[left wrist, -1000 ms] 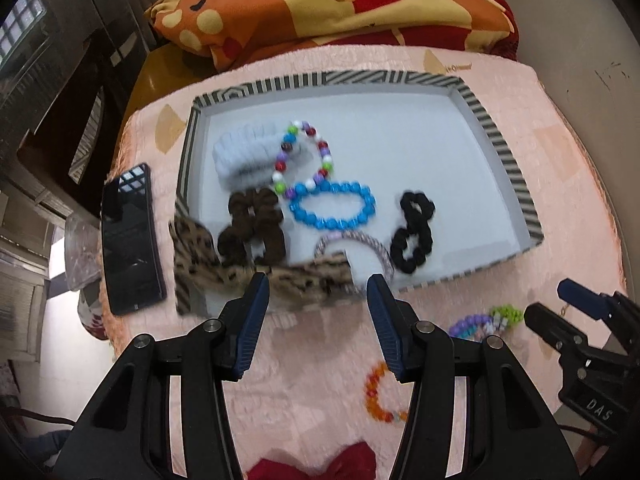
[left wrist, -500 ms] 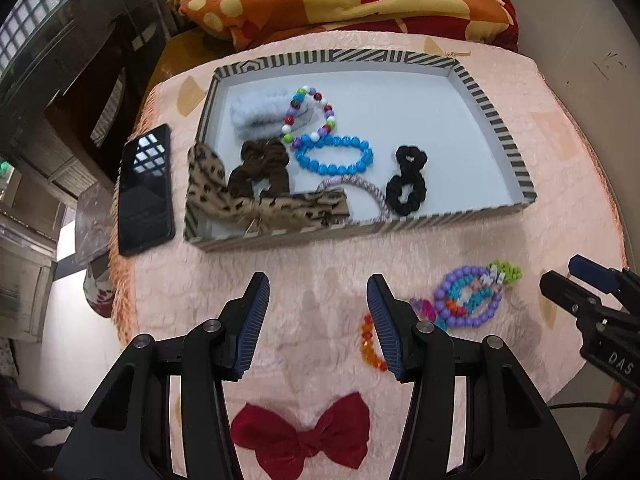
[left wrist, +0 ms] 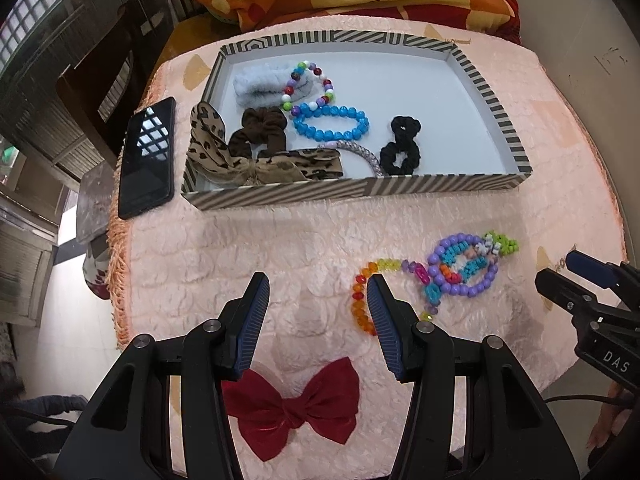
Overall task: Organize jewelry
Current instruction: 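Withdraw both tools from the tray back over the loose bracelets, then grasp the rainbow crystal bracelet with left tool while right grasps the teal-green beaded bracelet, then carry both held bracelets into the tray and open both tools, then withdraw both tools from the tray back over the table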
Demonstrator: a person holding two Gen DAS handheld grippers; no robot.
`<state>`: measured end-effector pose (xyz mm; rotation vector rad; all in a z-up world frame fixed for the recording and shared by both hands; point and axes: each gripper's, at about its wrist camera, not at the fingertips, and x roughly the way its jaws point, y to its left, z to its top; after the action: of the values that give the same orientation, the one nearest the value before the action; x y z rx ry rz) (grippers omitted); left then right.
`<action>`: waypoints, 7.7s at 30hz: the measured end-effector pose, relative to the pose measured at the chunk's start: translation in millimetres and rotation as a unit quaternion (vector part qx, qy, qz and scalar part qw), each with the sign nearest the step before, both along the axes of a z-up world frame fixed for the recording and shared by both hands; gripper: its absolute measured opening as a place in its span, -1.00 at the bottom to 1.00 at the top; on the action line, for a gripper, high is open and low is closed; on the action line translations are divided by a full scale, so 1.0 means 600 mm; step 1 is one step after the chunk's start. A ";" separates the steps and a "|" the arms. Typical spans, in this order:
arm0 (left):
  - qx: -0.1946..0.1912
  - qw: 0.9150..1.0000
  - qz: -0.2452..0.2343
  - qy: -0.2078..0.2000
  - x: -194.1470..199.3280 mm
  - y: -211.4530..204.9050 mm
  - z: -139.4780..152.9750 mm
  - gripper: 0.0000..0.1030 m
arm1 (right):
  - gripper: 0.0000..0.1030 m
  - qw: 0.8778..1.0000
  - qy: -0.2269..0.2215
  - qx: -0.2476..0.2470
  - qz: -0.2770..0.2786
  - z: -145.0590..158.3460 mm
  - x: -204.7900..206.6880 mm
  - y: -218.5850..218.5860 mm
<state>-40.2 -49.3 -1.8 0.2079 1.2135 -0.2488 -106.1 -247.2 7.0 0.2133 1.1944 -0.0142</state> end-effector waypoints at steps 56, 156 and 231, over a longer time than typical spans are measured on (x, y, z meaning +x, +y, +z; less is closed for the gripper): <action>0.000 0.995 -0.017 0.097 0.027 -0.013 -0.094 0.09 | -0.80 0.997 -0.067 0.028 -0.019 0.041 0.007 -0.053; -0.024 0.998 -0.046 0.020 0.398 -0.092 -0.036 -0.79 | -0.22 0.999 -0.014 0.033 0.008 -0.026 0.303 0.001; 0.011 0.999 0.030 -0.037 -0.060 0.019 0.012 -0.16 | 0.31 1.000 -0.024 -0.002 0.016 0.008 -0.034 0.054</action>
<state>-76.5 -37.7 5.7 0.1977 1.1485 -0.1732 -126.6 -214.9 12.0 0.1899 1.1497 0.0176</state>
